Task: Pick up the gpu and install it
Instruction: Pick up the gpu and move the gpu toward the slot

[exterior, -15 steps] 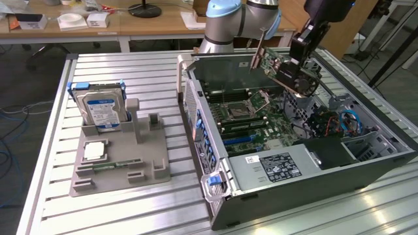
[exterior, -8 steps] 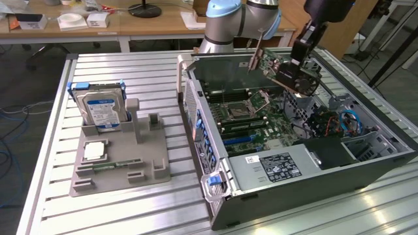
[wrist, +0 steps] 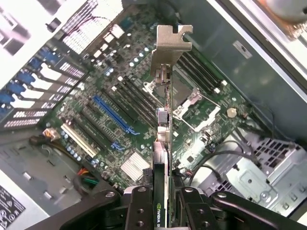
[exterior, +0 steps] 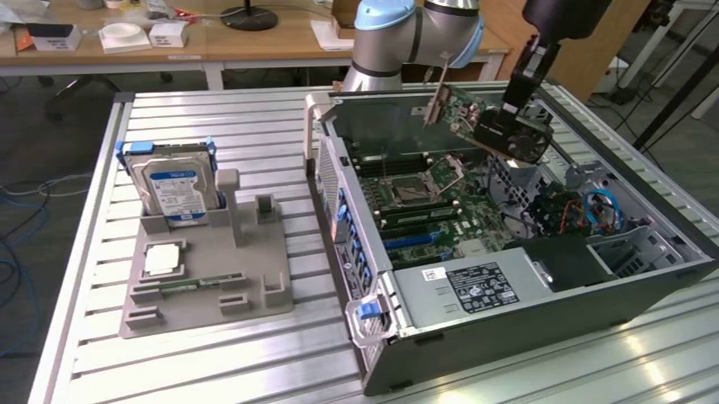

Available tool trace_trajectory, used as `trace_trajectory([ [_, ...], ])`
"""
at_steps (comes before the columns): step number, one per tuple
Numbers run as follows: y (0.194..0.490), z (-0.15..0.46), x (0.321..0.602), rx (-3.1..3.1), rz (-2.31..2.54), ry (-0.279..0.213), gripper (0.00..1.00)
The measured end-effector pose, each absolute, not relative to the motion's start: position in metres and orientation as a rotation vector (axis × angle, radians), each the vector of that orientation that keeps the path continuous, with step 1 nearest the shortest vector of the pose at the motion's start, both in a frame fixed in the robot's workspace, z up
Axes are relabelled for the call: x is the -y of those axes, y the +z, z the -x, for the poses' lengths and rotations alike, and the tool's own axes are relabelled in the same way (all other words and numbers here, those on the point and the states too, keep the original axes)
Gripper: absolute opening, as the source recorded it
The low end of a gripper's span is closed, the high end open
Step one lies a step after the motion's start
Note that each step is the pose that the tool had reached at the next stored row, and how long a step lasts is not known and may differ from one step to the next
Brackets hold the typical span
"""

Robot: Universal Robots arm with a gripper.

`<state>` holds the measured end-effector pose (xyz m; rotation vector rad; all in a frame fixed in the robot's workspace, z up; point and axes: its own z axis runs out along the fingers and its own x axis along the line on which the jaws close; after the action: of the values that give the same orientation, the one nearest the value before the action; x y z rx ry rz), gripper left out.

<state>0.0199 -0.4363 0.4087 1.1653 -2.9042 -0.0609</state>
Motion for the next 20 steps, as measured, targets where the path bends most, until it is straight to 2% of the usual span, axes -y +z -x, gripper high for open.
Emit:
trace_trajectory([
  [20,0.407,-0.0199,0.4363,2.652,-1.648,-0.057,0.26],
])
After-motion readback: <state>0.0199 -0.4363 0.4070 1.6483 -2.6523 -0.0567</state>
